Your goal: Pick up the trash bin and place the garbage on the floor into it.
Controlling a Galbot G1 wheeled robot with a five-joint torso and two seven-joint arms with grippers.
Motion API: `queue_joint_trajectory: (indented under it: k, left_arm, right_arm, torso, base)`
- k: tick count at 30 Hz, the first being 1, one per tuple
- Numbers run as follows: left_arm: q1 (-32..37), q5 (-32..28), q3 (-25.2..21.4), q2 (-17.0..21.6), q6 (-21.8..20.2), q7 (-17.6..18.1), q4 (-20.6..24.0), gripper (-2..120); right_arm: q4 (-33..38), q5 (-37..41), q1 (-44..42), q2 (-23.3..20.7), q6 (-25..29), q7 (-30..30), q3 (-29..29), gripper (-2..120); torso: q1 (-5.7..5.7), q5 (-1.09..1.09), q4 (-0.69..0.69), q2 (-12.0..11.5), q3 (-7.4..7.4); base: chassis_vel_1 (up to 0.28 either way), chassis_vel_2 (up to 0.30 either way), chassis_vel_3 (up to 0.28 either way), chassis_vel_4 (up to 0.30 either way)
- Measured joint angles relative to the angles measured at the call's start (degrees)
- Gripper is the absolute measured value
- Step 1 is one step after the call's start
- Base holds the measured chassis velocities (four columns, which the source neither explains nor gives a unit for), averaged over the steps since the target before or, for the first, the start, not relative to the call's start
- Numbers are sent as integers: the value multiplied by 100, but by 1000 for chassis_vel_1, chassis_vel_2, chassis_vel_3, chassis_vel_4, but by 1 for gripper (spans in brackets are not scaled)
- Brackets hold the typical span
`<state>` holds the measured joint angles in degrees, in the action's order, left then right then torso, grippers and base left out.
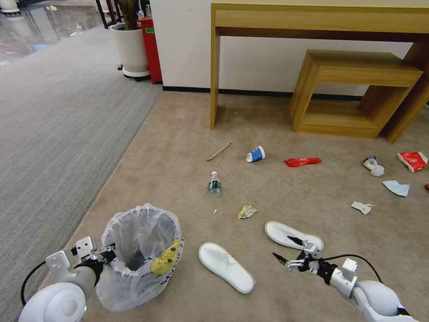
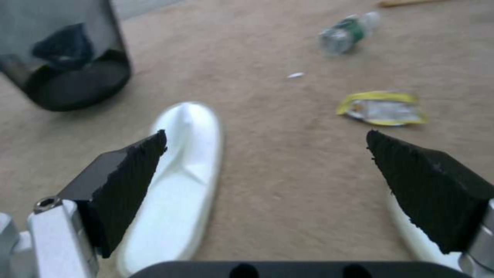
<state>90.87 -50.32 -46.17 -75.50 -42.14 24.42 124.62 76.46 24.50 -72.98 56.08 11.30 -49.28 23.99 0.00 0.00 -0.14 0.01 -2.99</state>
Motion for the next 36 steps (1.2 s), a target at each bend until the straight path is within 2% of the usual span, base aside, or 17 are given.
queue_joint_trajectory:
  k: [5,9,14,16,23,36]
  left_arm:
    - [-20,18,3,-32,0,3,-49,1]
    - [-36,34,9,-53,0,5,-86,1]
    - [-47,37,4,-62,0,7,-104,1]
    - [-48,34,-7,-69,0,9,-120,1]
    - [-32,46,-4,-120,0,11,-137,1]
    - [27,45,-16,-150,0,9,-82,1]
  right_arm:
    - [-259,32,227,66,52,-60,-332,100]
    - [-586,-63,434,279,145,-33,-645,100]
    - [-1002,-247,665,673,245,60,-992,99]
    - [-1319,-340,834,955,308,104,-1187,99]
    - [-1833,-564,1141,1498,409,232,-1386,99]
    - [-2581,-797,1538,1953,574,420,-1484,98]
  torso:
    - [0,-1,0,0,0]
    - [0,-2,-1,0,0]
    - [0,-1,-1,0,0]
    - [0,0,-1,0,0]
    - [0,-1,-1,0,0]
    - [0,-1,-1,0,0]
  base:
    - [0,0,0,0]
    - [0,0,0,0]
    - [0,0,0,0]
    - [0,0,0,0]
    - [0,0,0,0]
    - [0,0,0,0]
